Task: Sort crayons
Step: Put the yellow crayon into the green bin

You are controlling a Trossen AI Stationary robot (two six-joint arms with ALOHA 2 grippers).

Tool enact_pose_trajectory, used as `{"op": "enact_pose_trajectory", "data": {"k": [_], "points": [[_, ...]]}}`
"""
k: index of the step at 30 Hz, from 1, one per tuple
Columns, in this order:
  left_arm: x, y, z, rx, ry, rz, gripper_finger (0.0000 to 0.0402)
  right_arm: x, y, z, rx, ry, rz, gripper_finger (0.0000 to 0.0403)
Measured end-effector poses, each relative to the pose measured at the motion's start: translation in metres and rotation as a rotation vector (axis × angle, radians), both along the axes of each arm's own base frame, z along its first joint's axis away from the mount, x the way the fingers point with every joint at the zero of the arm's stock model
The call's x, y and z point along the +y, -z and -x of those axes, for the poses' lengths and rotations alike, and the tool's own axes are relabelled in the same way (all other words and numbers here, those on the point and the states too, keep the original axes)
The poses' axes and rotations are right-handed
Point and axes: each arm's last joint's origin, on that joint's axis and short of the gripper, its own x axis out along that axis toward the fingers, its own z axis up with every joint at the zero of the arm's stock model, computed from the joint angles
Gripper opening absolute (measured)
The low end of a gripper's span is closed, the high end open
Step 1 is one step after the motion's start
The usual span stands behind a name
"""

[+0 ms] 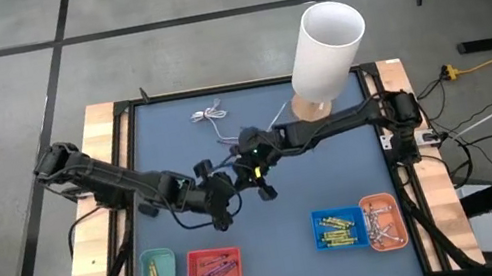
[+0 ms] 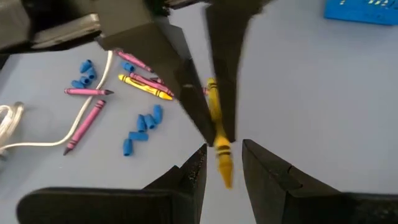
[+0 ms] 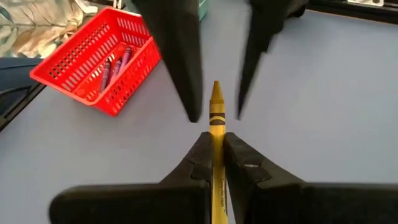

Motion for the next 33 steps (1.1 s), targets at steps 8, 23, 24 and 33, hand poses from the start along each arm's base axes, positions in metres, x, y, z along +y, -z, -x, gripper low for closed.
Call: {"op": "enact_pose_trajectory", "data": {"k": [8,23,24,33], "points": [[0.0048,0.0005,-0.0011,0.010,-0.007,0.016,0.0086,0.0010,0.0000,0.0001,0.001,-0.004,-0.001,0.0021],[0.0050,0.0011,-0.0008,0.024,0.007,0.040,0.0086,0.0015,0.0001,0.0001,0.015,0.013,-0.027,0.0021],[0.0050,0.0011,-0.0008,0.025,0.007,0.039,0.0086,0.0013,0.0000,0.0001,0.015,0.014,-0.027,0.0021],[0.0056,0.0027,0.0017,0.057,0.007,0.031,0.0086,0.0020,-0.0003,0.0005,0.038,0.010,-0.094,0.0021]]}}
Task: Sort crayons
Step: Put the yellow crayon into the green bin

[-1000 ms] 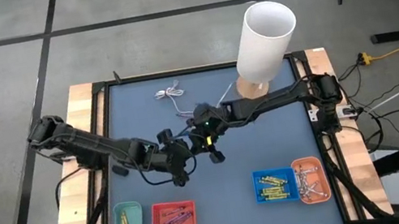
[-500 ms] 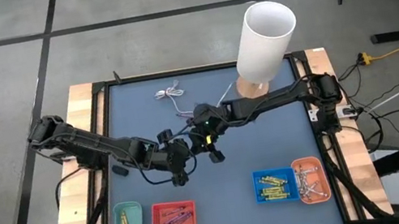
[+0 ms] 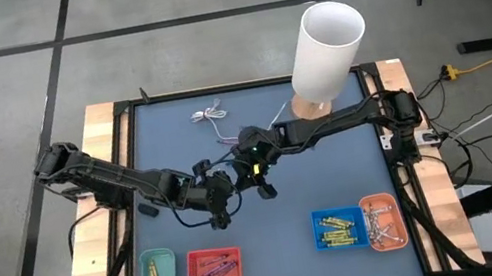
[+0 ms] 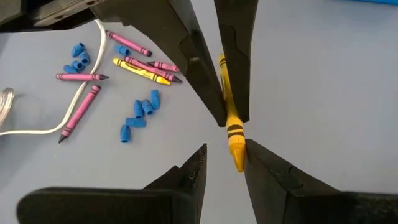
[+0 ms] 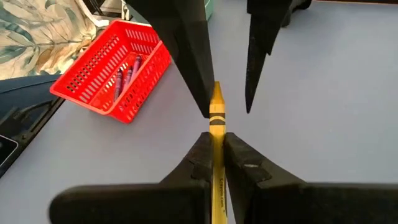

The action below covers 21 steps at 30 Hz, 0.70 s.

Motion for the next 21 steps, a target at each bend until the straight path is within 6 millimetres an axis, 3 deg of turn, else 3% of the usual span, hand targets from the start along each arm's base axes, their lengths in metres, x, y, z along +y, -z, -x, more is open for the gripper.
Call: {"op": "enact_pose_trajectory", "data": {"k": [15,21], "points": [[-0.0005,-0.0003,-0.0007,-0.004,0.007,0.014,0.0085,0.0003,-0.0027,-0.0020,-0.035,-0.004,-0.003,0.0021],[-0.0007,-0.0002,-0.0009,-0.004,0.011,0.021,0.0051,0.0002,-0.0031,-0.0022,-0.038,-0.004,-0.003,0.0021]]}}
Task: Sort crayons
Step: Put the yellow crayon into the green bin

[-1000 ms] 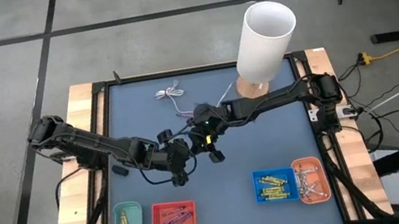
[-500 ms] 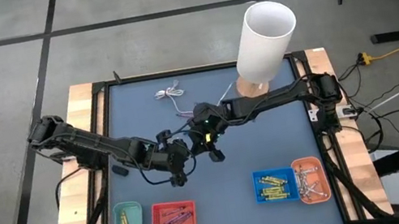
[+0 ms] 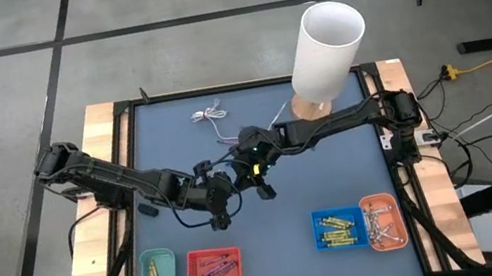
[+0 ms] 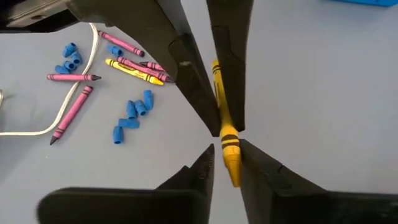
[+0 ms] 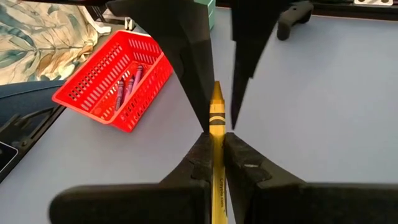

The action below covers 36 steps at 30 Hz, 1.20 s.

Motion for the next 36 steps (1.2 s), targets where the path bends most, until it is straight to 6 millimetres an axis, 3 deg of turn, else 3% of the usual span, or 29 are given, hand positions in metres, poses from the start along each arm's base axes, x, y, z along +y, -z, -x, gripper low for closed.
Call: {"op": "enact_pose_trajectory", "data": {"k": [7,24,31,36], "points": [[-0.0001,0.0000,0.0001,0.000,0.000,-0.001,0.0008,-0.0002,0.0003,0.0001,0.003,0.005,0.004,0.0021],[0.0001,0.0004,0.0002,0.004,-0.001,-0.002,0.0008,-0.0008,0.0009,-0.0002,0.006,0.038,0.030,0.0023],[-0.0011,0.0017,0.0016,0.035,0.029,0.045,0.0008,-0.0008,0.0011,-0.0001,0.008,0.039,0.032,0.0090],[-0.0076,0.0044,0.0059,0.126,0.088,0.278,0.0008,-0.0018,0.0019,0.0004,0.018,0.046,0.035,0.0136]]}}
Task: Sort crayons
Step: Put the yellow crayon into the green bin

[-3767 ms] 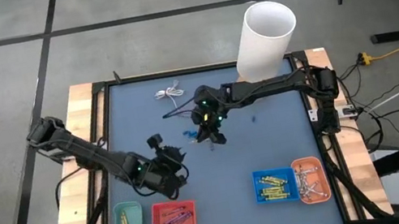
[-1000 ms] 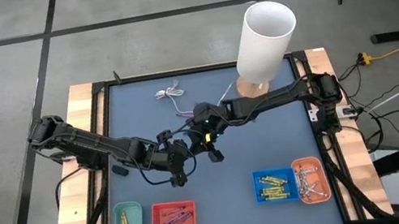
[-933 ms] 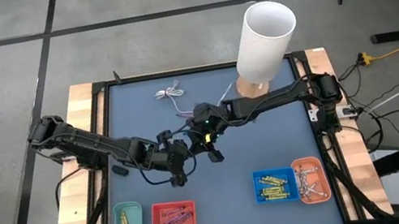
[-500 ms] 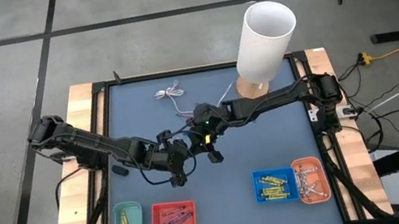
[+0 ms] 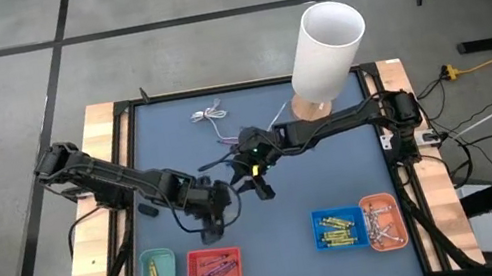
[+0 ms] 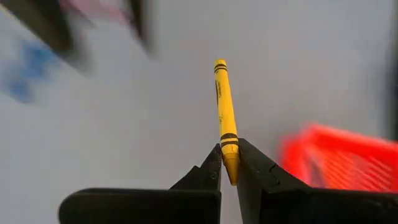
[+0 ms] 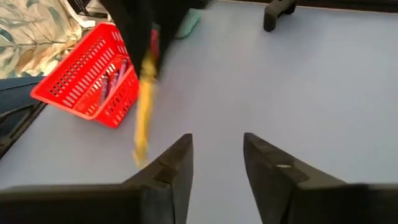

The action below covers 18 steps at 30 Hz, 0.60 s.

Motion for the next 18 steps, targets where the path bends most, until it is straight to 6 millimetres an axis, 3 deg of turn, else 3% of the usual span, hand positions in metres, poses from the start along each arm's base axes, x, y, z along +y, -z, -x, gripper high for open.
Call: {"op": "enact_pose_trajectory", "data": {"k": [9,18], "points": [[-0.022,0.003,0.029,0.506,-0.050,0.578,0.0008,0.000,0.005,0.004,0.062,0.018,0.014,0.0151],[-0.052,0.001,0.052,0.794,-0.091,0.720,0.0008,0.000,0.008,0.007,0.106,0.015,0.021,0.0152]]}}
